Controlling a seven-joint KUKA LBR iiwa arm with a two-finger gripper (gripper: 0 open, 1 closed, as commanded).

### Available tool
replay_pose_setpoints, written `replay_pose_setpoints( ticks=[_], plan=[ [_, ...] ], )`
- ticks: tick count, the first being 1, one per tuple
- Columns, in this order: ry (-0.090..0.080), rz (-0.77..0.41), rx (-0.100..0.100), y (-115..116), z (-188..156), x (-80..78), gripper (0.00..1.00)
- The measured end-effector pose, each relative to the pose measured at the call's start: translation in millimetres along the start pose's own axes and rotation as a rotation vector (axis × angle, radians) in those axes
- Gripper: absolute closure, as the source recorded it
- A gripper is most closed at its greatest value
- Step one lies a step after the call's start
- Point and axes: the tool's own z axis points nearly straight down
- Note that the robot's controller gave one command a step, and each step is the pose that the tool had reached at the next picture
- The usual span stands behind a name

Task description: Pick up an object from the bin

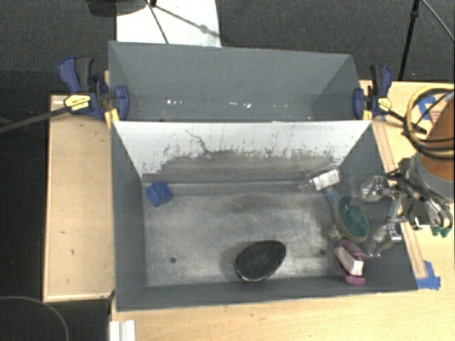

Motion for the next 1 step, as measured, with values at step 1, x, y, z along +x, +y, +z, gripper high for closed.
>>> replay_pose_setpoints(
  ticks=[1],
  plan=[
    [-0.006, -0.070, -0.006, -20.7, 160.3, -77.8, 0.00]
  ],
)
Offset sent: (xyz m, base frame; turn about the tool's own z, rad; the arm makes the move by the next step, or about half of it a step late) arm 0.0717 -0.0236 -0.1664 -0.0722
